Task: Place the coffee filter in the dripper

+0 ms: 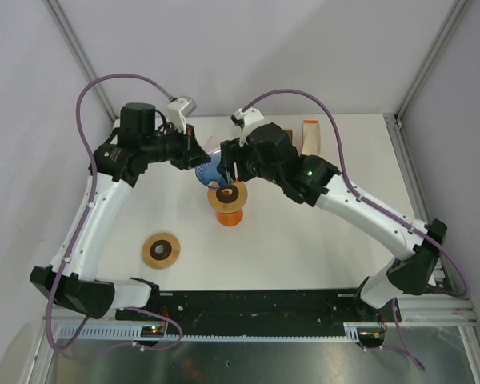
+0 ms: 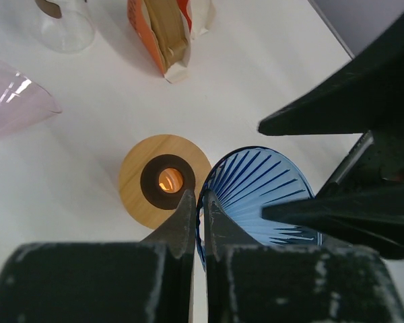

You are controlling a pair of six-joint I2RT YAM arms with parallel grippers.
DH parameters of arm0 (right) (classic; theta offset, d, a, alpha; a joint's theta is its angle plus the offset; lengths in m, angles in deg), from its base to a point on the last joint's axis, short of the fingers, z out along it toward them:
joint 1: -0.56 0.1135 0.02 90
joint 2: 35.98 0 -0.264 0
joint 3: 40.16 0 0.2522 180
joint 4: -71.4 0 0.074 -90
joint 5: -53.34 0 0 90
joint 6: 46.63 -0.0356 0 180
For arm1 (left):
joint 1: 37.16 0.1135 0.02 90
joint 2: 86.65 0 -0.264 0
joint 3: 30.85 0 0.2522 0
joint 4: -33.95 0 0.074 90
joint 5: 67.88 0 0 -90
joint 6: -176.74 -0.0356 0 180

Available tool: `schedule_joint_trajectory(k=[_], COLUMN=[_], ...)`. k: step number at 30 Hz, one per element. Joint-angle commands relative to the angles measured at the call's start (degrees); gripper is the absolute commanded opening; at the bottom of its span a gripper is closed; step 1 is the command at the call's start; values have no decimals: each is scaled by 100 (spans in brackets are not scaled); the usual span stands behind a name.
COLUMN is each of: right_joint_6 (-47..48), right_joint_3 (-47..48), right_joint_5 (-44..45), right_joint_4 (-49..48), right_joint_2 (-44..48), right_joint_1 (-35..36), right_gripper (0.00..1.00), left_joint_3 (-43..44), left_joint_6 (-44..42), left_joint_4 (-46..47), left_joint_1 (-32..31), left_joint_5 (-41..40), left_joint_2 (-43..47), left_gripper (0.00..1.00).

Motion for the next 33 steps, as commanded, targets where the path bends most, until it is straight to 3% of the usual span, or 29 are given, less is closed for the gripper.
schedule_joint_trajectory(k=[1,4,9,16,21,33], right_joint_6=[-85,-67,-107,-80,-37,-228], right_joint_3=[257,219,148,287,311,371], right_joint_5=[-66,20,-357,-320,-237,-1071], right_joint_4=[416,486,405,476,482,341], right_joint_2=[-210,-250,-400,-601,-795,-1184], right_joint_1=[-214,-300,-405,-469,-521,-944], right_gripper=[61,52,27,3,0,0], left_joint_3=[-76,-126,-276,-744,-955,-976], left_joint_6=[163,152,254,291,259,281], left_joint_4=[238,310,531,895,1104,1171], left_joint_1=[-47,-50,-48,-53,-72,-91], left_joint_5=[427,413,547,328,189,9], left_joint_2=[-35,-55,-99,-90,-172,-504], left_gripper=[0,0,0,0,0,0])
